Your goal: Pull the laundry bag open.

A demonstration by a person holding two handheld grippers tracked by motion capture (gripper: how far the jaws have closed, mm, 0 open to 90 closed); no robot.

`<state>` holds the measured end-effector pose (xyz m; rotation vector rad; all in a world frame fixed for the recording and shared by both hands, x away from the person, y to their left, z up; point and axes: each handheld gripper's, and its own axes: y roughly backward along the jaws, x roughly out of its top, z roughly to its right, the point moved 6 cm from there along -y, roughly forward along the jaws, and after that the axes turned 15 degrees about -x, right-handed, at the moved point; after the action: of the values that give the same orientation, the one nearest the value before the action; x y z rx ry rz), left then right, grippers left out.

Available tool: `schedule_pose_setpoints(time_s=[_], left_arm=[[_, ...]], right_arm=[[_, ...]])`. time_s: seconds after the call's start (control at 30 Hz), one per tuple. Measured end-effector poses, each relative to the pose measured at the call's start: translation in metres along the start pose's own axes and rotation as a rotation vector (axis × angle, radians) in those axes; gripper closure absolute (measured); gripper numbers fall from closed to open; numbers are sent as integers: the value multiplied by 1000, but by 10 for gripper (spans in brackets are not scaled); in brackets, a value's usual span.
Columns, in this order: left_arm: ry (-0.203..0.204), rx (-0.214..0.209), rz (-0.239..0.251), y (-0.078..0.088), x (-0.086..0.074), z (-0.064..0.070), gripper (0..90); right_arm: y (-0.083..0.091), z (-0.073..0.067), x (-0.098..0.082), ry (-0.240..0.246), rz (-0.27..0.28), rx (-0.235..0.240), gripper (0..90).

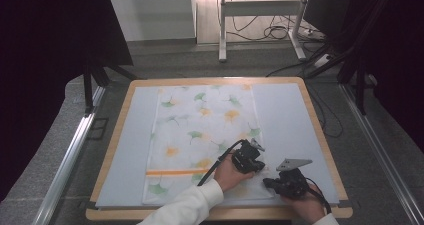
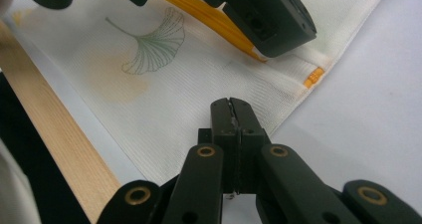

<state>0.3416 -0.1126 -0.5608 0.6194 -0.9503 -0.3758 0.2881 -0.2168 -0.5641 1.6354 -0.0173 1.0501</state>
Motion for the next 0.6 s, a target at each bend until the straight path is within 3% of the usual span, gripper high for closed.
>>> schedule_pose_setpoints(time_s=[0.07,0.13,0.2,0.23,0.3,0.6], left_arm=[[-1,-3,2,0,-1,-1,900],[2,-8,9,0,-1,-1,900],[2,-9,7,0,-1,-1,900],[2,-5,8,0,-1,-1,900],[1,-2,9,0,-1,-1,900],[-10,21,-6,0,-1,1,900]], right_arm=[[2,5,5,-37,21,-4,896],[4,13,12,-84,51,-39,896],[3,17,14,-103,54,-54,896],[-2,21,16,-136,44,-73,896],[-8,24,17,-161,28,-70,896],[-15,17,17,-143,0,-98,899]])
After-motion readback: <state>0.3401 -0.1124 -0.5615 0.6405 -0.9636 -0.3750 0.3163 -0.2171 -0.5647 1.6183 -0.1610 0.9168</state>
